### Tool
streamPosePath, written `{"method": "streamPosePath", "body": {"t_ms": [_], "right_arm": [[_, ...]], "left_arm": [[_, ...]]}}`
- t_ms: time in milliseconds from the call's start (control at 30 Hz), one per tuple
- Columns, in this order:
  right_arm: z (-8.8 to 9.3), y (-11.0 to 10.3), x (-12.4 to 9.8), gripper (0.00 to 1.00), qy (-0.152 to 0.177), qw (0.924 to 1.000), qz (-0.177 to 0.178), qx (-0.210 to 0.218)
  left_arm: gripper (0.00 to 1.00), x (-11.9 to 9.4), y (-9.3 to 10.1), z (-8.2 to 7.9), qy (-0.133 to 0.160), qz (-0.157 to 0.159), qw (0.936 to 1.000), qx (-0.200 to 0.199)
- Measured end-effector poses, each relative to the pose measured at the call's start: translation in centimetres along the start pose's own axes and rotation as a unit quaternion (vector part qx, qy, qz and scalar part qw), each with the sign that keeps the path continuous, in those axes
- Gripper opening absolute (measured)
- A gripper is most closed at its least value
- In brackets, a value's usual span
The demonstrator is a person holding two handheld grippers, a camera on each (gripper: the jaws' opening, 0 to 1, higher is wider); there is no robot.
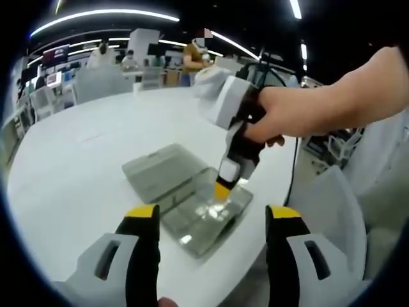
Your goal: Insert the divider into the dual guide fixture by aligning both edges with the guide slots and pushing it downward to the bottom, including one-sided entry, uneven engagement, binding, and posture correction.
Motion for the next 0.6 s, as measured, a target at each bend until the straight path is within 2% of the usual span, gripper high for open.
{"method": "streamPosePath", "body": {"t_ms": [600], "right_arm": [[0.21,0.49,-0.3,0.0,0.024,0.9993,-0.015,0.025]], "left_arm": [[0.65,0.22,0.37,0.05,-0.002,0.003,1.0,0.003]]}}
Point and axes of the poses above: the point that each gripper's makers call its tool centre point, and the gripper's own axes: x roughly forward along the fingers, y roughly to its right, z roughly out of its underside, the point moved 5 cm from there along -x, roughly backward along the fingers, and after that the axes turned 10 degrees about -y, right-handed, at the moved point
